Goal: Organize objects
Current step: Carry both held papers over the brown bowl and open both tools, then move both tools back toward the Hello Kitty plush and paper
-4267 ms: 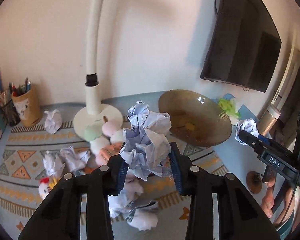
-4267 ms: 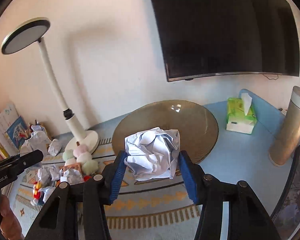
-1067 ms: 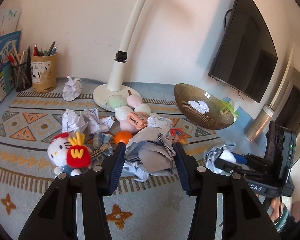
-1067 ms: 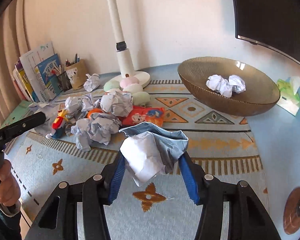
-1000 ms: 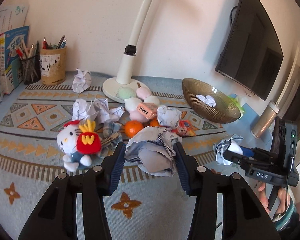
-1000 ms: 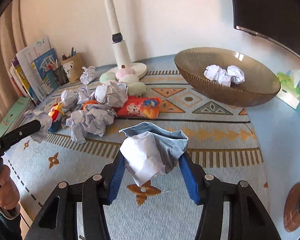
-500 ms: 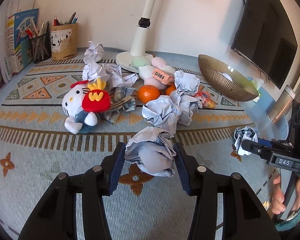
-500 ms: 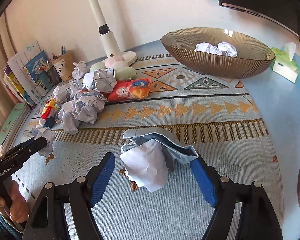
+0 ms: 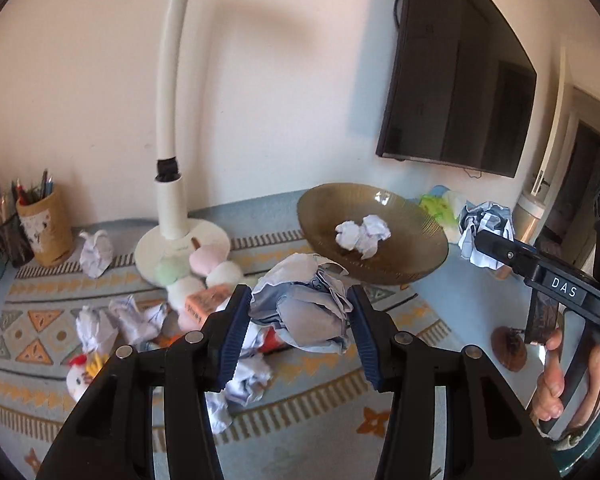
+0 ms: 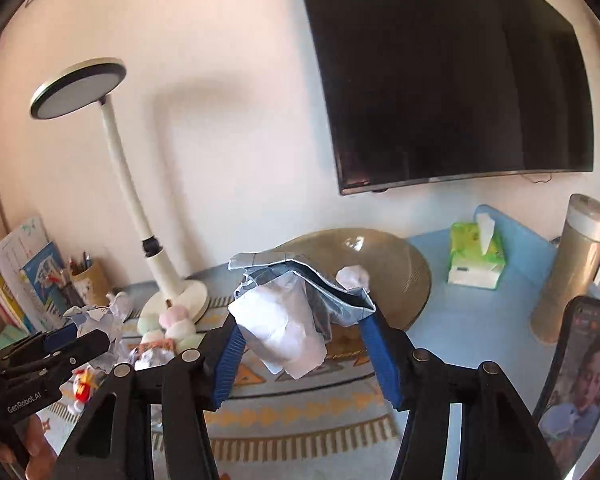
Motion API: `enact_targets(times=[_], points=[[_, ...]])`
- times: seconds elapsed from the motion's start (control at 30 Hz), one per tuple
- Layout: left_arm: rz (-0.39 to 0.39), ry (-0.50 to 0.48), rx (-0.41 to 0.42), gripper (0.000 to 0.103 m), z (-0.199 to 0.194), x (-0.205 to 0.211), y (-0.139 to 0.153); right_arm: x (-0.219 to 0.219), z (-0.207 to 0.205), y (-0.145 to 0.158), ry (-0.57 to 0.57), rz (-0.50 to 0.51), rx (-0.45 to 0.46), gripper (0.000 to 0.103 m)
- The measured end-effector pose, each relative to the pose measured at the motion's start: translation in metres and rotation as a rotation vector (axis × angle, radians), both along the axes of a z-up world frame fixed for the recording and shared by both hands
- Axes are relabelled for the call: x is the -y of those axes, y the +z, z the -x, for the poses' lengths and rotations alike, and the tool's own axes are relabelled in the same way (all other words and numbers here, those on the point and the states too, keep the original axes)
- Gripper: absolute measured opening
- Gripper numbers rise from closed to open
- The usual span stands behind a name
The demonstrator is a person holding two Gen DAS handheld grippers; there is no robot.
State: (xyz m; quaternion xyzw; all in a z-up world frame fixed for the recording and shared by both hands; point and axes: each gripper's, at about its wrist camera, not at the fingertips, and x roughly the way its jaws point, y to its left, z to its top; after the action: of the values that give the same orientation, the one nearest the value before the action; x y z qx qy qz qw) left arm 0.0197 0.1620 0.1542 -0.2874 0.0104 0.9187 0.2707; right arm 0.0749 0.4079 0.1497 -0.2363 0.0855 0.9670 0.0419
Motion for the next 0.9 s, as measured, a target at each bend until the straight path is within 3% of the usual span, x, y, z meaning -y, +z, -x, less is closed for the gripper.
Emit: enact_targets(times=[0.1,0.23,0.3,0.33,0.37,0.4,0.47,0.5,0.7,0.9], points=[[0.025,-0.019,-0.014,0.046,0.032,-0.049,0.01,-0.025,0.035,-0.01,-0.078,0.019,0.057,0.056],[0.016,-0.021,0.033,0.046,0.068,-0.091,0.003,-0.046,0.062,-0.026,-0.138,0.055,0.103,0.056],[0.023,-0.029,0.034,0.046,0.077,-0.107,0.0,-0.053,0.069,-0.029,-0.162,0.059,0.103,0.06],[0.024,-0.039,0.034,0.047,0.08,-0.114,-0.001,-0.056,0.072,-0.03,-0.165,0.068,0.105,0.069],[0.025,-0.046,0.032,0.052,0.083,-0.12,-0.003,-0.059,0.076,-0.032,-0.161,0.081,0.108,0.079],[0.023,-0.048,0.029,0.054,0.084,-0.125,-0.004,-0.062,0.077,-0.033,-0.16,0.09,0.109,0.081],[0.025,-0.056,0.049,0.089,0.089,-0.131,-0.007,-0.065,0.077,-0.034,-0.165,0.086,0.116,0.082],[0.018,-0.049,0.052,0.094,0.089,-0.129,-0.009,-0.066,0.075,-0.035,-0.167,0.083,0.118,0.082],[-0.02,-0.017,0.064,0.094,0.068,-0.09,-0.003,-0.054,0.046,-0.034,-0.125,0.086,0.125,0.082],[-0.107,0.121,0.005,0.095,0.016,0.008,0.022,-0.005,0.012,-0.001,0.006,0.086,0.057,0.086]])
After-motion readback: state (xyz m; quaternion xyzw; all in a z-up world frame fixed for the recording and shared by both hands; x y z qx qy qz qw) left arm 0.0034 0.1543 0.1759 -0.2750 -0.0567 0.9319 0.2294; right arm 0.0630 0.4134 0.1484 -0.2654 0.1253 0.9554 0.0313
